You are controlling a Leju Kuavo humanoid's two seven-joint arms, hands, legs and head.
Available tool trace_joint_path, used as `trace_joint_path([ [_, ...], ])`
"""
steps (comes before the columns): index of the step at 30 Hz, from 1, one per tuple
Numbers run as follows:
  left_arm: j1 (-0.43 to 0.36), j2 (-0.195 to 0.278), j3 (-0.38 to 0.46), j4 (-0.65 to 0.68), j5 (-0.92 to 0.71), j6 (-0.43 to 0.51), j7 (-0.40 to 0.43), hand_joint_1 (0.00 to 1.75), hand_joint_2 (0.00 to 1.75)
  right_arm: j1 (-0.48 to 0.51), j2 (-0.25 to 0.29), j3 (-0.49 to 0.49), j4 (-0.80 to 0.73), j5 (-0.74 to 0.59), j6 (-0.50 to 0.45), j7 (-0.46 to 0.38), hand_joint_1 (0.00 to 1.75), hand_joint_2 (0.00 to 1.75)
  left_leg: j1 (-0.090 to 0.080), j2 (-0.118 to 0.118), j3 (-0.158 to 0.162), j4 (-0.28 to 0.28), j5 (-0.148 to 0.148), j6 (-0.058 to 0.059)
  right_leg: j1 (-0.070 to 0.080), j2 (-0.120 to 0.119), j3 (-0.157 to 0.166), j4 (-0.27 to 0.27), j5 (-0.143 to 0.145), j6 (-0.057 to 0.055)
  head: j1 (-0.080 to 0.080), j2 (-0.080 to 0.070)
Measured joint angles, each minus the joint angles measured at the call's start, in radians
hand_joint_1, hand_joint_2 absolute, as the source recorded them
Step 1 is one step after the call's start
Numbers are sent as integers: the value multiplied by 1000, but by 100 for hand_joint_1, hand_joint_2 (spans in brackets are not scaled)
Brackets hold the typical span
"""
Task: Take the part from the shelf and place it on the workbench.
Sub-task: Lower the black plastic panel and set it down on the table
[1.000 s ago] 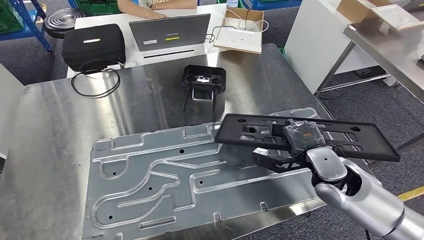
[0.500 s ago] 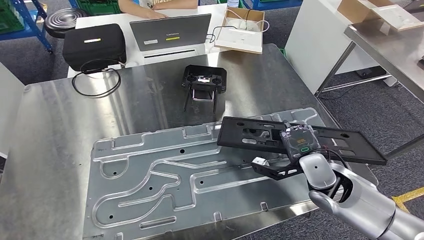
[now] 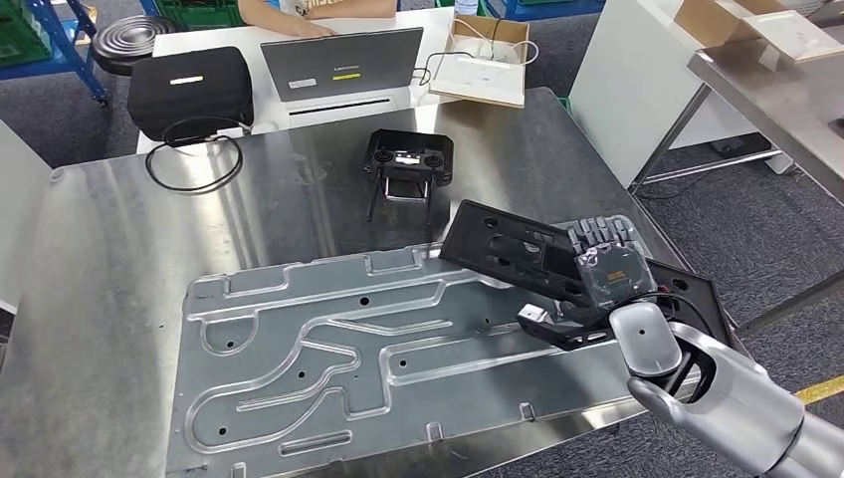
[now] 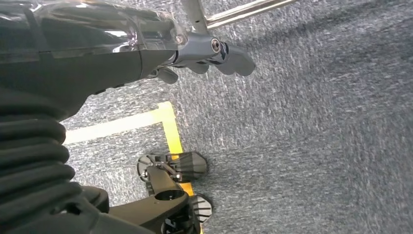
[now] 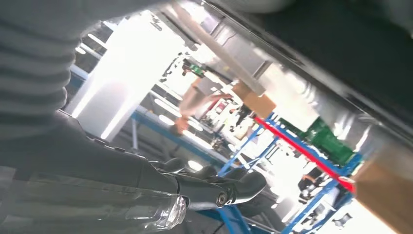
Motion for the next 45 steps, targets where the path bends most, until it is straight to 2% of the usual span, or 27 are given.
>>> trace_joint_path([
  [10,3,-2,0,0,17,15,29,0,0,22,-27,-88,-43,37,-56,5,0,0,0,0,0,0,0,0,0,-1,1,0,0,0,0,0],
  [19,3,-5,0,0,19,19,37,0,0,-32,-29,-151,-165,106,-39,2,0,0,-1,4,0,0,0,0,0,-1,1,0,0,0,0,0],
  [30,3,-6,1,0,29,21,31,0,0,-105,-3,-151,-270,140,-3,-1,0,0,-1,13,1,0,0,0,-1,3,1,0,0,0,0,0],
  [39,3,-7,2,0,38,36,32,0,0,-215,35,-112,-375,171,67,-4,0,0,-5,16,2,1,-1,2,-5,4,1,0,2,3,-1,0],
  [45,3,-7,3,0,41,37,32,0,0,-248,57,-82,-416,174,79,-5,0,0,-11,14,1,1,-2,12,-10,4,1,-2,3,13,-1,0],
])
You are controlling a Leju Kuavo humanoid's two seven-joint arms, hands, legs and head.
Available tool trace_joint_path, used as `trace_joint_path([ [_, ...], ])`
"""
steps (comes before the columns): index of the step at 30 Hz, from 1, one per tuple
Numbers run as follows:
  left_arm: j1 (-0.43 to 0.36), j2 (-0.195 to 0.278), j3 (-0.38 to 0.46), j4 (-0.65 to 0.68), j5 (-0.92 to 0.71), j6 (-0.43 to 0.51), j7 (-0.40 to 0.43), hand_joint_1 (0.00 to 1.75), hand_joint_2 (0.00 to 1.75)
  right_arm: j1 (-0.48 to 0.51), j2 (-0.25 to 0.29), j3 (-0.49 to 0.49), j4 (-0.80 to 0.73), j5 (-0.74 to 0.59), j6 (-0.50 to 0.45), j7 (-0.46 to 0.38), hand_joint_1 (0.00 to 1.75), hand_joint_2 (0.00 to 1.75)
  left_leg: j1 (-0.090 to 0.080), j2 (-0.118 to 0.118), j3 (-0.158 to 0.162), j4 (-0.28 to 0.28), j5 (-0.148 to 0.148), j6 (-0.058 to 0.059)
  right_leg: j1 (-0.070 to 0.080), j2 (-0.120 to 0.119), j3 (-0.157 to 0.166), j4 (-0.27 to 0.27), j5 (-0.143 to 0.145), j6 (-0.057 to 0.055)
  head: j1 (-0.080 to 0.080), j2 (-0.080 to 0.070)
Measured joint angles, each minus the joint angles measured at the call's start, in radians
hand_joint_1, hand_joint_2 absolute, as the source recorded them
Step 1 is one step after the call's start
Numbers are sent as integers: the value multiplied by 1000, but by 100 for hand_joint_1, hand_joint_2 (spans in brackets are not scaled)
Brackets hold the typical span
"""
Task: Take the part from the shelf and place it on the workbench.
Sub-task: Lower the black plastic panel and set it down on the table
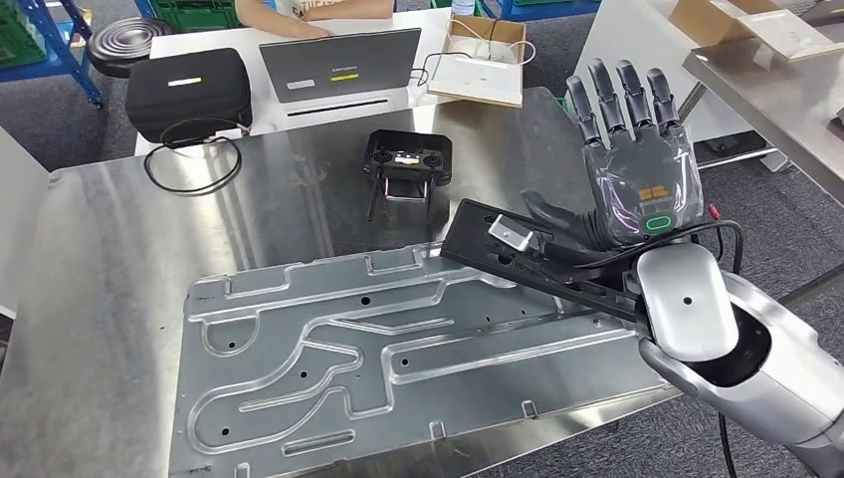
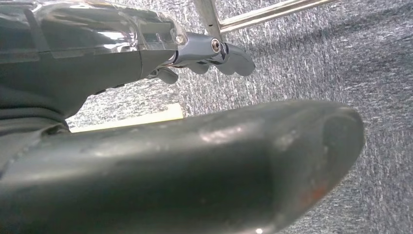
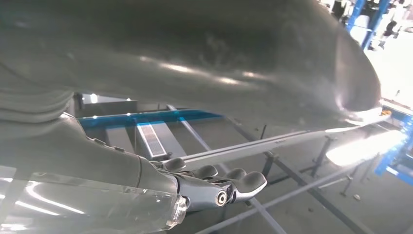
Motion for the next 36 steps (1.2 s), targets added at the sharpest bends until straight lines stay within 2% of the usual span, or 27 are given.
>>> trace_joint_path([
  [2,0,0,0,0,2,0,0,0,0,-6,3,4,-11,0,-1,0,0,0,3,-1,5,-7,4,7,-2,0,-3,6,-7,6,1,0],
  [3,0,0,0,0,2,0,0,0,0,-9,4,4,-15,1,-1,0,0,0,6,0,8,-10,6,10,-2,0,-12,29,-22,10,2,0],
  [4,0,-1,0,0,3,1,0,0,0,-11,4,4,-19,1,-1,0,0,0,8,0,12,-13,8,12,-3,-1,-31,74,-48,12,5,0],
  [6,0,-1,0,0,3,1,0,0,0,-13,6,6,-23,1,-1,0,0,0,8,2,15,-14,7,12,-5,-1,-97,212,-112,16,9,0],
  [7,1,-1,1,0,4,1,0,0,0,-12,8,8,-24,1,-2,1,0,0,8,2,16,-14,6,12,-5,-1,-127,271,-131,17,9,0],
  [8,1,-1,1,0,4,2,0,0,0,-11,9,10,-25,0,-2,1,0,0,8,3,17,-13,5,11,-5,-1,-143,298,-131,17,9,0],
  [9,1,-1,1,0,5,2,0,0,0,-11,10,12,-27,0,-3,2,0,0,8,2,18,-13,4,10,-5,-1,-140,285,-111,15,10,0],
  [10,1,-1,1,0,6,3,0,0,0,-11,10,13,-30,-2,-5,3,0,0,8,1,22,-13,2,7,-5,-1,-117,233,-74,11,10,0],
  [11,2,-1,1,0,7,3,-1,0,0,-12,10,13,-33,-4,-8,4,0,0,8,-1,25,-13,0,5,-4,0,-84,159,-33,5,10,0],
  [12,2,-1,1,0,9,4,-1,0,0,-12,9,13,-37,-6,-10,5,0,0,7,-2,27,-13,-2,2,-2,1,-51,91,-5,0,9,0],
  [13,2,-2,2,0,10,5,-1,0,0,-13,8,13,-40,-8,-12,5,0,0,6,-4,27,-12,-4,-2,1,1,-27,40,12,-5,8,0],
  [14,3,-2,2,0,11,6,-2,0,0,-13,7,13,-43,-10,-14,6,0,0,6,-4,25,-12,-4,-5,3,1,-14,14,15,-9,7,0],
  [16,4,-3,2,0,12,8,-2,0,0,-13,4,12,-48,-13,-15,6,0,0,7,-6,22,-11,-4,-16,5,-2,-10,2,13,-15,7,0],
  [18,4,-3,2,0,12,10,-2,0,0,-14,1,9,-54,-17,-16,6,0,0,9,-10,15,10,-24,-28,2,-7,-5,-8,18,-24,5,0],
  [19,4,-3,2,0,12,10,-2,0,0,-15,0,7,-57,-18,-16,6,0,0,11,-13,-1,45,-49,-34,-1,-10,-2,-14,21,-28,2,0],
  [21,5,-3,2,0,12,11,-2,0,0,-15,0,5,-59,-20,-16,6,0,0,19,-16,-60,172,-114,-46,-2,-14,-1,-15,23,-31,-3,0],
  [22,6,-3,2,0,12,11,-2,0,0,-14,0,5,-60,-21,-15,6,0,0,24,-17,-91,235,-137,-51,-2,-16,-1,-15,23,-30,-3,0],
  [23,7,-3,2,0,13,11,-2,0,0,-14,0,5,-60,-21,-15,6,0,0,29,-17,-109,271,-143,-56,-3,-17,-1,-14,23,-30,-3,0],
  [24,8,-3,2,0,13,11,-1,0,0,-13,0,5,-60,-21,-15,6,0,0,34,-16,-109,269,-129,-60,-4,-18,-1,-13,23,-29,-4,0],
  [25,9,-3,2,0,13,11,-1,0,0,-13,0,5,-60,-21,-15,6,0,0,39,-15,-88,227,-98,-64,-5,-18,-1,-11,22,-27,-4,0],
  [27,8,-3,2,0,13,11,-1,0,0,-14,0,5,-61,-21,-15,6,0,0,46,-13,-19,91,-36,-69,-8,-18,-3,-2,19,-18,-5,0],
  [28,8,-4,2,0,13,11,-1,0,0,-15,0,5,-63,-22,-15,6,0,0,47,-12,5,42,-19,-67,-8,-17,-5,4,17,-11,-7,0],
  [29,8,-4,2,0,13,11,-1,0,0,-16,0,4,-64,-22,-15,6,0,0,46,-13,16,17,-14,-63,-9,-16,-8,7,18,-4,-7,0],
  [32,9,-2,2,0,13,12,-1,0,0,-18,-2,4,-65,-21,-15,6,0,0,40,-13,11,12,-7,-39,-14,-14,-13,6,22,14,-5,0],
  [33,9,-2,2,0,13,12,-1,0,0,-18,-3,4,-65,-21,-15,6,0,0,39,-13,8,11,-2,-32,-16,-13,-19,18,8,18,-3,0],
  [34,9,-2,2,0,13,12,-1,0,0,-19,-4,4,-65,-21,-15,6,0,0,39,-12,6,9,3,-24,-17,-12,-33,50,-19,21,0,0],
  [36,9,-1,2,0,13,12,-1,0,0,-19,-6,4,-65,-21,-15,6,0,0,35,-11,-3,8,10,-14,-16,-11,-83,177,-99,24,8,0],
])
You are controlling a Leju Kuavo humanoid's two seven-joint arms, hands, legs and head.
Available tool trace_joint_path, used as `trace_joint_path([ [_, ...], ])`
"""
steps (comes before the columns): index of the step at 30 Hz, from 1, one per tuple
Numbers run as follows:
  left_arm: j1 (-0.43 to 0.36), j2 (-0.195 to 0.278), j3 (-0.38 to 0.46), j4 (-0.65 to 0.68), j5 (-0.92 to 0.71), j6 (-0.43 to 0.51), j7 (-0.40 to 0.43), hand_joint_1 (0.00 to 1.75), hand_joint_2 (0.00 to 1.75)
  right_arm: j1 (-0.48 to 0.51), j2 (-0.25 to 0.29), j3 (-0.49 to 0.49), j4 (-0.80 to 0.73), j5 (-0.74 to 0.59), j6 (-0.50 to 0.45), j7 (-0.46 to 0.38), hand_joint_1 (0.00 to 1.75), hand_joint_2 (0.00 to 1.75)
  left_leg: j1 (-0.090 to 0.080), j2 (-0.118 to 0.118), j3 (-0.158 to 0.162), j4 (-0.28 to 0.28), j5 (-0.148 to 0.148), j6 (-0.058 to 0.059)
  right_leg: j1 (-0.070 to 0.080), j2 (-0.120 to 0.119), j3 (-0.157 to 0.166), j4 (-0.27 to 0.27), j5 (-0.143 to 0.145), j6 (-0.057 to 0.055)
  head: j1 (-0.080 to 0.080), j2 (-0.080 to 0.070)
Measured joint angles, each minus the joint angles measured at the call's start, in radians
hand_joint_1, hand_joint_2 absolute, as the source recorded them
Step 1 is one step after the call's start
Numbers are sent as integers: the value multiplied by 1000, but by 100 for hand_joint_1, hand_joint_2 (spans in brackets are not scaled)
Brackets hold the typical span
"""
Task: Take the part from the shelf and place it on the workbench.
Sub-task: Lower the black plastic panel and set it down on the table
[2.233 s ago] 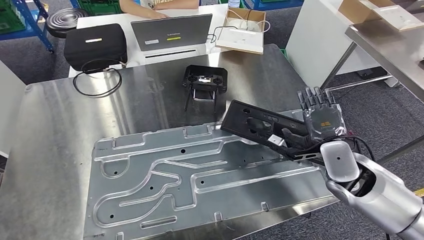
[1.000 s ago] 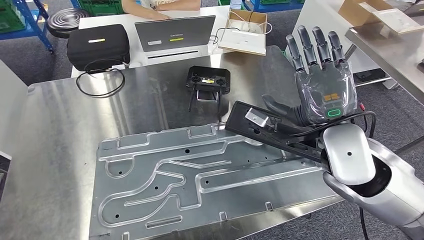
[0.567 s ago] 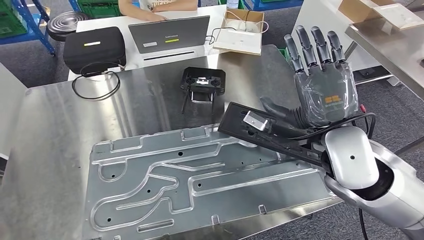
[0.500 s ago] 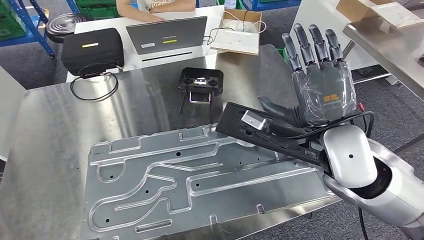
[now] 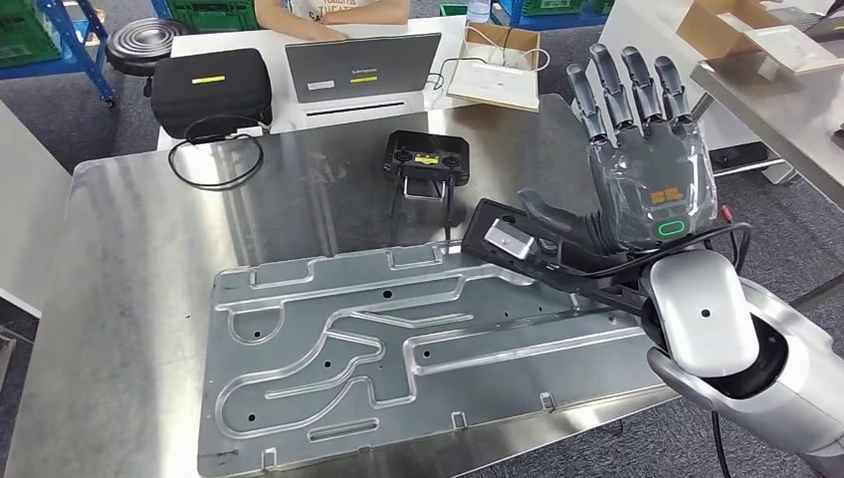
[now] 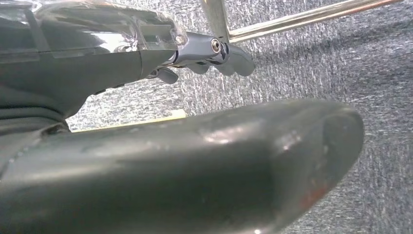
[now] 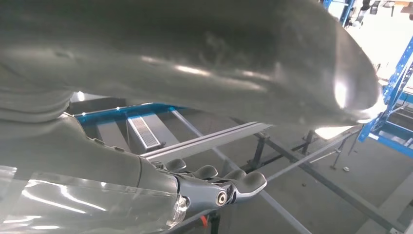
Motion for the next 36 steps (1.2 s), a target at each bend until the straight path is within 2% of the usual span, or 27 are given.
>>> trace_joint_path([
  [1,0,0,0,0,0,0,0,0,0,1,0,0,0,0,0,0,0,0,-4,1,-5,0,3,4,1,0,-27,71,-34,-1,4,0],
  [2,1,0,0,0,0,0,0,0,0,2,0,1,0,0,0,0,0,0,-8,2,-10,0,6,6,2,0,-42,120,-53,-4,6,0],
  [3,1,0,0,0,0,0,0,0,0,3,0,1,0,0,0,0,0,0,-12,3,-14,1,9,8,4,0,-40,133,-53,-9,6,0],
  [4,1,1,0,0,0,0,0,0,0,3,0,1,0,0,0,0,0,0,-15,3,-16,1,12,9,8,1,-17,103,-34,-16,6,0],
  [6,0,0,0,0,0,0,0,0,0,0,0,0,0,0,0,0,0,0,-19,3,-18,1,16,8,21,5,68,-39,24,-36,6,0],
  [7,-1,-2,0,0,0,0,0,0,0,-3,0,0,0,-1,0,0,0,0,-20,3,-20,1,18,7,27,6,105,-106,44,-45,5,0],
  [8,-1,-3,0,-1,0,0,0,0,0,-7,-1,0,-1,-2,0,0,0,0,-21,3,-24,2,22,3,33,8,128,-150,54,-51,5,0],
  [11,-2,-5,0,-1,0,0,0,0,0,-10,-2,0,-5,-8,0,0,0,0,-18,3,-34,3,31,-11,36,6,135,-181,65,-58,4,0],
  [12,-2,-4,0,0,0,0,0,0,0,-10,-2,0,-5,-10,0,0,0,0,-17,2,-38,9,24,-16,35,3,135,-188,73,-60,3,0],
  [13,-2,-4,0,0,0,0,0,0,0,-11,-2,0,-6,-12,0,0,0,0,-16,-1,-47,31,5,-21,32,0,135,-195,81,-63,1,0],
  [14,-2,-3,0,0,0,0,0,0,0,-11,-2,0,-6,-14,0,0,0,0,-15,-3,-64,73,-28,-27,30,-3,133,-201,88,-64,-3,0],
  [16,-1,-2,0,0,0,0,0,0,0,-11,-2,1,-7,-19,0,1,0,0,-10,-6,-114,200,-104,-39,28,-8,123,-201,96,-65,-10,0],
  [17,0,-2,0,0,0,1,0,0,0,-11,-2,1,-7,-20,1,1,0,0,-6,-6,-131,252,-126,-44,27,-10,117,-199,99,-64,-12,0],
  [18,1,-2,0,0,0,1,0,0,0,-11,-2,1,-7,-21,1,1,0,0,-2,-5,-132,272,-130,-49,26,-11,111,-197,102,-61,-13,0],
  [19,1,-1,0,0,0,0,0,0,0,-11,-2,1,-7,-21,2,1,0,0,2,-4,-113,253,-116,-53,23,-12,106,-193,105,-58,-14,0],
  [22,0,0,0,0,0,0,0,0,0,-17,-2,1,-8,-25,7,1,0,0,11,-1,3,69,-48,-61,16,-14,88,-172,105,-45,-16,0],
  [23,0,1,0,0,0,-1,0,0,0,-21,-3,1,-9,-28,9,1,0,0,10,-1,23,30,-40,-58,15,-14,82,-165,106,-38,-16,0],
  [24,0,1,0,0,0,-1,0,0,0,-25,-3,1,-9,-30,12,1,0,0,8,-2,28,14,-40,-53,15,-13,76,-160,107,-31,-16,0],
  [26,1,2,0,0,0,-1,1,0,0,-30,-5,1,-9,-34,16,1,0,0,3,-3,20,12,-31,-34,11,-13,69,-159,113,-19,-14,0],
  [27,1,3,0,0,0,-1,1,0,0,-30,-5,1,-8,-35,18,1,0,0,2,-3,16,11,-25,-25,9,-11,64,-155,106,-14,-12,0],
  [28,1,3,0,0,0,0,1,0,0,-31,-6,1,-8,-37,18,1,0,0,3,-3,11,9,-19,-16,8,-9,56,-137,86,-10,-9,0],
  [30,0,3,0,0,0,0,1,0,0,-34,-8,1,-8,-39,18,1,0,0,2,-2,-1,8,-7,-4,7,-5,21,-42,10,-3,0,0],
  [32,1,4,0,0,0,0,1,0,0,-36,-9,2,-8,-39,18,1,0,0,-1,-1,-16,8,4,0,7,-2,-17,88,-63,-2,7,0],
  [33,1,4,0,0,0,1,1,0,0,-35,-9,3,-8,-39,18,2,0,0,-4,-1,-23,8,9,0,8,-2,-21,122,-74,-4,8,0],
  [34,2,4,0,0,0,2,1,0,0,-35,-9,5,-8,-39,17,2,0,0,-6,-1,-30,9,14,0,8,-1,-8,118,-65,-7,9,0],
  [35,2,4,0,0,0,3,0,0,0,-35,-9,6,-8,-39,17,2,0,0,-7,-1,-35,9,19,0,10,-1,24,74,-41,-12,9,0],
  [36,2,4,0,0,0,4,0,0,0,-36,-10,7,-8,-39,16,3,0,0,-8,-1,-38,9,24,-2,12,1,70,3,-10,-18,10,0],
])
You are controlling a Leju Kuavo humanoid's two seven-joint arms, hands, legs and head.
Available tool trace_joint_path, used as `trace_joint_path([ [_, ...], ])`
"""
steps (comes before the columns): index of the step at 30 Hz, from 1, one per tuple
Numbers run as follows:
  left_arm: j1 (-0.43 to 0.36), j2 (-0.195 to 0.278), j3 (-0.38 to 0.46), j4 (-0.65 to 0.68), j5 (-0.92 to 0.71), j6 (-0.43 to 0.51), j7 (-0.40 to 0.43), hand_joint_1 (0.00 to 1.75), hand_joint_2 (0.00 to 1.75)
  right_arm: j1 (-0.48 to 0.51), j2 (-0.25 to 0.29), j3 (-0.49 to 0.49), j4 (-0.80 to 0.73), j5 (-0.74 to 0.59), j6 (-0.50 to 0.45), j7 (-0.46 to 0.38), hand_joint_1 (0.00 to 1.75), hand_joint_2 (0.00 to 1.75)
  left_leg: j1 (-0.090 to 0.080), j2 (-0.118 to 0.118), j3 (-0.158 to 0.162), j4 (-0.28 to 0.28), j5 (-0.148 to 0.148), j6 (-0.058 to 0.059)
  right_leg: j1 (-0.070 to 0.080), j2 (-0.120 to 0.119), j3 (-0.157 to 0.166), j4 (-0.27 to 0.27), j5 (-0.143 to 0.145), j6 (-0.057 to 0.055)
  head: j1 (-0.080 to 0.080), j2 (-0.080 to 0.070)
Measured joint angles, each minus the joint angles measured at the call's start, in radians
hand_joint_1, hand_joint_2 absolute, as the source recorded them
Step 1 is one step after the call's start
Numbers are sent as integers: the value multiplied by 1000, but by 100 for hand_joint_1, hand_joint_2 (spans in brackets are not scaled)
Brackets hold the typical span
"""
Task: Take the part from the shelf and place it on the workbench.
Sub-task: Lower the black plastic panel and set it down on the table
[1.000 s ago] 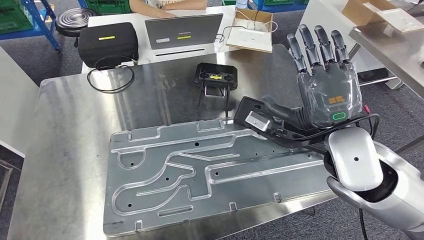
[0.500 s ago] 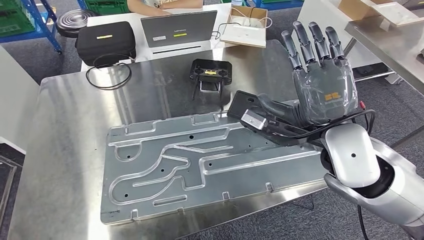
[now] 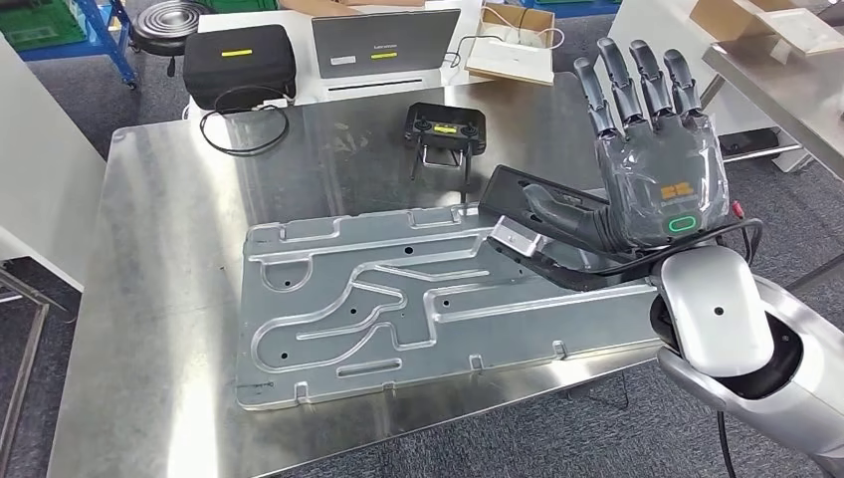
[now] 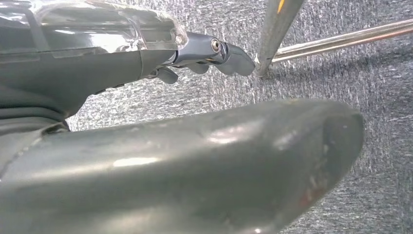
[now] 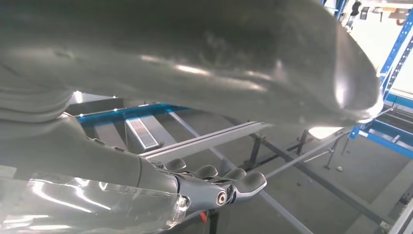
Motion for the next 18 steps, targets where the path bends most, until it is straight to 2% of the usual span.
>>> trace_joint_path([
  [2,0,-1,0,0,0,1,-1,0,0,-3,-2,1,0,0,-1,0,0,0,-1,0,-6,0,9,-7,7,5,79,-133,36,-11,0,0],
  [3,-1,-1,0,0,0,1,-2,0,0,-5,-3,1,0,0,-1,0,0,0,-1,1,-9,0,14,-13,10,8,98,-169,41,-15,0,0],
  [6,0,-1,0,0,1,1,-2,0,0,-6,-7,2,0,0,-1,0,0,0,2,4,-16,-2,26,-31,15,4,97,-192,57,-28,-2,0],
  [7,0,-1,0,0,1,1,-2,0,0,-6,-7,3,0,0,-1,0,0,0,2,4,-21,8,12,-35,14,1,94,-199,67,-34,-5,0],
  [8,0,-1,0,0,1,1,-2,0,0,-6,-7,3,0,0,-1,0,0,0,2,3,-33,37,-18,-40,13,-2,90,-205,78,-39,-8,0],
  [10,0,0,0,0,2,2,-2,0,0,-6,-6,6,0,-1,-1,0,0,0,3,-1,-70,147,-106,-47,11,-6,73,-209,94,-46,-18,0],
  [11,0,0,0,0,2,2,-2,0,0,-5,-6,8,0,-1,-1,0,0,0,3,-2,-87,208,-140,-50,11,-8,62,-207,101,-47,-21,0],
  [12,1,0,0,0,2,2,-2,0,0,-4,-6,11,0,-1,-1,0,0,0,3,-2,-94,249,-154,-52,11,-9,51,-205,108,-46,-23,0],
  [13,1,0,0,0,3,2,-2,0,0,-4,-6,13,0,0,-1,0,0,0,3,-3,-84,258,-147,-53,11,-10,40,-202,113,-45,-24,0],
  [14,1,0,0,0,3,2,-2,0,0,-3,-6,15,0,0,-1,0,0,0,3,-2,-55,228,-125,-52,11,-11,31,-198,118,-43,-25,0],
  [16,1,0,0,0,3,2,-3,0,0,-2,-7,16,0,0,-2,0,0,0,3,-2,42,95,-81,-47,11,-12,15,-189,125,-38,-25,0],
  [17,0,1,0,0,4,2,-4,0,0,-2,-7,16,-1,1,-3,0,0,0,2,-2,83,31,-72,-42,12,-13,8,-184,128,-34,-25,0],
  [18,0,1,0,0,4,2,-4,0,0,-3,-8,16,-1,1,-5,0,0,0,0,-2,109,-11,-70,-37,12,-13,4,-181,131,-29,-24,0],
])
